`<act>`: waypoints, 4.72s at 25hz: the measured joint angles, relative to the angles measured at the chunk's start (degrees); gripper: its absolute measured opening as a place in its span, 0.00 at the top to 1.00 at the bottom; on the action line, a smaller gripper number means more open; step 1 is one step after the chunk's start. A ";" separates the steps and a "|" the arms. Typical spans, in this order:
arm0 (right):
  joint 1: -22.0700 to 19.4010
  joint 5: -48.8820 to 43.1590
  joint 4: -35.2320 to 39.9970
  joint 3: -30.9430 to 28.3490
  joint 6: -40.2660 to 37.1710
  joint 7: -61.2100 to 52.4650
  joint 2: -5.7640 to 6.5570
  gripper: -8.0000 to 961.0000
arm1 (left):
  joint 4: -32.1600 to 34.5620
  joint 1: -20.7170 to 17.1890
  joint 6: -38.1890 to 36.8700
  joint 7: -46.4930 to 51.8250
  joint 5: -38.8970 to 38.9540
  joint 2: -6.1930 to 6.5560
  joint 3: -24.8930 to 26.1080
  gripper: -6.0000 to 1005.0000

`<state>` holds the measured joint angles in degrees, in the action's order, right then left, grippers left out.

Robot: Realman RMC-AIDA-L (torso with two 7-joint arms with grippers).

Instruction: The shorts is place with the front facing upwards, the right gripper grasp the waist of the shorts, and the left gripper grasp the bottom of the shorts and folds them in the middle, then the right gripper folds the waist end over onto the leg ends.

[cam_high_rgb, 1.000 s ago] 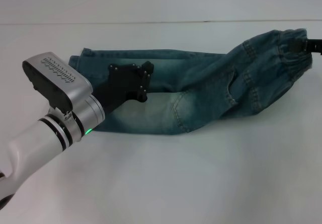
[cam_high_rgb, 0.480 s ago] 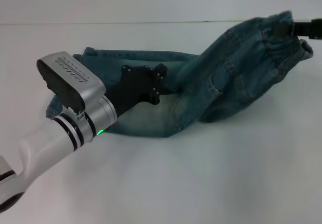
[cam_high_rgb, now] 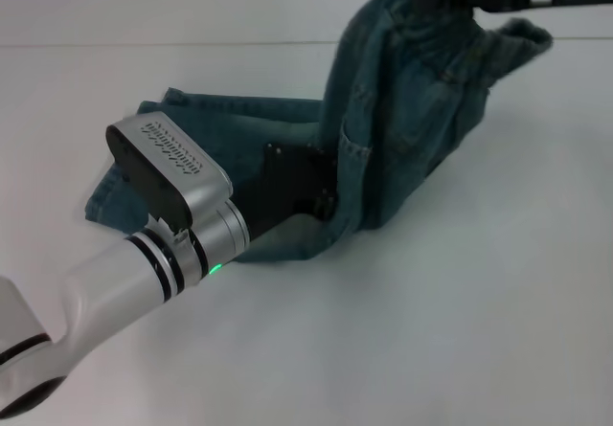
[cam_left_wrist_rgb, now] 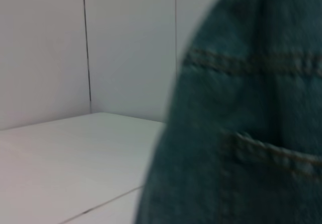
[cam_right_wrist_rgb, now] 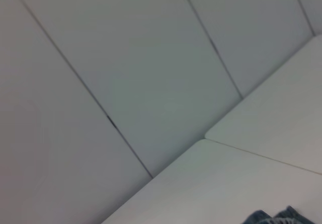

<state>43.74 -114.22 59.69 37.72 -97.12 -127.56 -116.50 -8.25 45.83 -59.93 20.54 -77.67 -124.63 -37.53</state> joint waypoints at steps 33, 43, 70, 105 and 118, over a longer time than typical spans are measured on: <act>10.45 0.00 -2.14 12.70 9.02 -1.11 -1.63 0.93 | -2.25 -5.21 -8.40 -0.15 -5.09 0.00 7.22 0.89; 10.43 0.11 -3.70 12.64 10.22 -0.42 -1.55 0.93 | -0.52 -8.40 -11.78 -0.10 -4.93 -0.01 9.08 0.89; 13.62 0.02 -15.85 16.71 18.11 4.90 -2.85 0.94 | 16.09 -25.19 -21.98 5.66 -4.50 0.48 33.39 0.87; -23.02 14.01 -0.80 18.67 11.59 35.57 -3.14 0.01 | 45.15 -27.84 -34.24 40.65 -24.85 0.74 7.29 0.60; -23.83 13.65 -3.82 20.76 12.32 39.13 -3.38 0.02 | 45.30 -27.43 -31.80 43.56 -28.91 0.59 6.21 0.09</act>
<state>19.91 -100.57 55.86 58.48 -84.81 -88.43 -119.87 37.04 18.39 -91.73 64.10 -106.58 -124.04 -31.31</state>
